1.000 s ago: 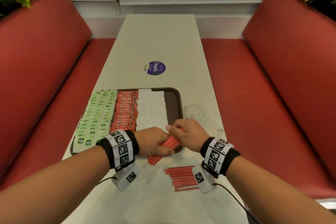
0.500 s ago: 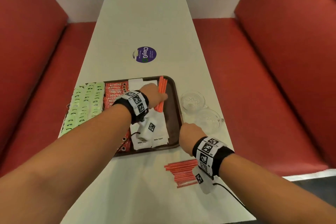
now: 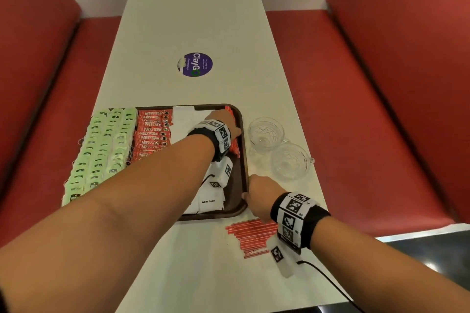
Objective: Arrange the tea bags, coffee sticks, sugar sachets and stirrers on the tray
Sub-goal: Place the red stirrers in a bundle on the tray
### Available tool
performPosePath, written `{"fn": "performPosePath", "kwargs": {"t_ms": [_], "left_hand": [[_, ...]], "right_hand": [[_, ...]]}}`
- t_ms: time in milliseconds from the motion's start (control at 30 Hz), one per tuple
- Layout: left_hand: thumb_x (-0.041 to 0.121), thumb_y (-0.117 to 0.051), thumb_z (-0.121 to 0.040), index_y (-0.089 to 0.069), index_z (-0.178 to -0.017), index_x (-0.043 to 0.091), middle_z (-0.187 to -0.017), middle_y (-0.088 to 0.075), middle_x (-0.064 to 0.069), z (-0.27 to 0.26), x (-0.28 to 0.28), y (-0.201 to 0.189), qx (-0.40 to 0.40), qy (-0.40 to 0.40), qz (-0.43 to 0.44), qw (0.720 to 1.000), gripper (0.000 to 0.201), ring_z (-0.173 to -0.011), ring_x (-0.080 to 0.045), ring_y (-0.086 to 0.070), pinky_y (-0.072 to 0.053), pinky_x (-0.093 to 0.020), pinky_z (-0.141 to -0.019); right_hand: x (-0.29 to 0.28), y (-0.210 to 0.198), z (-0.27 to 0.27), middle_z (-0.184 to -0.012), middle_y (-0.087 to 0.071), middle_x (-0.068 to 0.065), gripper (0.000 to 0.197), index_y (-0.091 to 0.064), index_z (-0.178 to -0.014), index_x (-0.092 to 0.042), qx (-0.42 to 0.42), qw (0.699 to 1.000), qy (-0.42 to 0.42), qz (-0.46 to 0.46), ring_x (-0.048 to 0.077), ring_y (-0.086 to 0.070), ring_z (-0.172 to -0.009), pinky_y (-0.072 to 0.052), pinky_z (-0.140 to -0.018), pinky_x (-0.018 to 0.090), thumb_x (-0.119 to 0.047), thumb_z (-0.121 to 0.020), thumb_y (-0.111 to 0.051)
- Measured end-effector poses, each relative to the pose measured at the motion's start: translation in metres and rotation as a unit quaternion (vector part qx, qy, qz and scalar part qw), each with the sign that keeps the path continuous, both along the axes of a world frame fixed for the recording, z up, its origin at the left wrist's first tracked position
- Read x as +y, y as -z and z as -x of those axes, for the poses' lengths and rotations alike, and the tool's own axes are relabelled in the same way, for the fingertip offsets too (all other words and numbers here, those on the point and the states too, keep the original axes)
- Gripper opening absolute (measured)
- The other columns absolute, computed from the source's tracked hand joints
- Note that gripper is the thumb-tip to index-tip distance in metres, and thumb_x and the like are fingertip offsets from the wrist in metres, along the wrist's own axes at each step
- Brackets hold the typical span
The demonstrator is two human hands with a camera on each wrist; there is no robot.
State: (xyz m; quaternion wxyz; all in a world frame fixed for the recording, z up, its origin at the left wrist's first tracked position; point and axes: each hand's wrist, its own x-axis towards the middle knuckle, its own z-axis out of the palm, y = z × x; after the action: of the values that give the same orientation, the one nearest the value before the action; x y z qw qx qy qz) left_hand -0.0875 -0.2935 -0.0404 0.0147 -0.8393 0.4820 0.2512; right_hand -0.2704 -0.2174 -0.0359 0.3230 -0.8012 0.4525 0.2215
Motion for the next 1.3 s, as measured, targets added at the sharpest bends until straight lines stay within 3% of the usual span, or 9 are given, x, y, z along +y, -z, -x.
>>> {"fn": "performPosePath", "kwargs": {"t_ms": [200,300,367,567,700,833,1033,1133,1300], "left_hand": [[0.044,-0.066,-0.087,-0.057,-0.09,0.011,-0.073,-0.058,-0.003,0.0,0.001,-0.016,-0.025,-0.01,-0.004,1.0,0.034,-0.076,-0.024,-0.06,-0.046,-0.03,-0.065],[0.049,-0.067,-0.087,-0.06,-0.109,0.009,-0.105,-0.067,-0.007,0.003,0.002,-0.016,-0.053,0.016,-0.012,0.998,0.047,-0.093,-0.026,-0.064,-0.046,-0.031,-0.07],[0.053,-0.069,-0.085,-0.058,-0.12,0.006,-0.115,-0.065,-0.008,0.006,0.006,-0.017,-0.068,0.025,-0.007,0.997,0.06,-0.105,-0.026,-0.064,-0.046,-0.031,-0.074],[0.053,-0.081,-0.074,-0.056,-0.121,0.004,-0.111,-0.064,-0.008,0.02,0.019,-0.025,-0.075,0.06,-0.076,0.992,0.072,-0.105,-0.025,-0.064,-0.052,-0.032,-0.08],[0.047,-0.084,-0.073,-0.059,-0.116,0.007,-0.109,-0.066,-0.008,0.026,0.026,-0.02,-0.073,0.065,-0.083,0.992,0.064,-0.1,-0.024,-0.066,-0.055,-0.031,-0.08],[0.043,-0.085,-0.072,-0.064,-0.109,0.007,-0.096,-0.065,-0.006,0.03,0.029,-0.019,-0.077,0.061,-0.074,0.992,0.056,-0.085,-0.022,-0.064,-0.054,-0.03,-0.07],[0.049,-0.076,-0.079,-0.061,-0.112,0.006,-0.109,-0.063,-0.009,0.029,0.04,-0.04,-0.082,0.071,-0.034,0.994,0.057,-0.098,-0.024,-0.061,-0.048,-0.03,-0.073],[0.043,-0.065,-0.09,-0.06,-0.123,0.009,-0.121,-0.061,-0.008,0.037,0.061,-0.052,-0.053,0.068,0.042,0.995,0.048,-0.11,-0.025,-0.059,-0.048,-0.032,-0.087],[0.038,-0.06,-0.094,-0.068,-0.114,0.019,-0.108,-0.068,0.002,0.069,0.121,-0.053,0.014,0.141,0.066,0.988,0.028,-0.094,-0.015,-0.061,-0.05,-0.028,-0.081]], "right_hand": [[-0.001,-0.002,0.001,-0.12,-0.063,0.015,0.032,-0.05,-0.124,-0.003,-0.004,1.0,-0.002,-0.009,0.03,-0.064,-0.105,-0.044,-0.075,0.03,-0.027,-0.104,-0.051],[-0.002,-0.002,0.001,-0.118,-0.064,0.016,0.032,-0.051,-0.124,-0.003,-0.009,1.0,-0.003,-0.014,0.031,-0.065,-0.104,-0.044,-0.074,0.03,-0.028,-0.103,-0.051],[-0.002,-0.003,0.002,-0.119,-0.063,0.016,0.033,-0.051,-0.123,-0.003,-0.011,1.0,-0.006,-0.01,0.031,-0.064,-0.104,-0.044,-0.074,0.03,-0.029,-0.103,-0.051],[-0.002,-0.002,0.003,-0.119,-0.062,0.015,0.033,-0.05,-0.124,-0.004,-0.014,1.0,-0.01,-0.004,0.031,-0.063,-0.105,-0.045,-0.076,0.031,-0.03,-0.103,-0.052],[0.0,-0.002,0.005,-0.118,-0.062,0.014,0.033,-0.05,-0.124,-0.005,-0.02,1.0,-0.015,0.007,0.03,-0.063,-0.104,-0.046,-0.076,0.031,-0.03,-0.103,-0.052],[0.002,-0.007,0.01,-0.117,-0.062,0.015,0.031,-0.049,-0.122,-0.005,-0.038,0.999,-0.023,0.018,0.03,-0.062,-0.103,-0.044,-0.075,0.031,-0.029,-0.102,-0.052],[0.004,-0.023,0.027,-0.119,-0.062,0.014,0.038,-0.047,-0.13,-0.007,-0.053,0.997,-0.057,0.021,0.029,-0.062,-0.104,-0.046,-0.078,0.032,-0.033,-0.102,-0.051],[0.003,-0.028,0.041,-0.12,-0.062,0.011,0.04,-0.05,-0.132,-0.012,-0.047,0.994,-0.09,0.026,0.027,-0.061,-0.106,-0.05,-0.086,0.034,-0.035,-0.1,-0.054],[0.002,-0.023,0.066,-0.123,-0.059,0.007,0.058,-0.05,-0.136,-0.017,-0.012,0.981,-0.184,0.052,0.026,-0.057,-0.11,-0.05,-0.091,0.034,-0.041,-0.087,-0.07]]}}
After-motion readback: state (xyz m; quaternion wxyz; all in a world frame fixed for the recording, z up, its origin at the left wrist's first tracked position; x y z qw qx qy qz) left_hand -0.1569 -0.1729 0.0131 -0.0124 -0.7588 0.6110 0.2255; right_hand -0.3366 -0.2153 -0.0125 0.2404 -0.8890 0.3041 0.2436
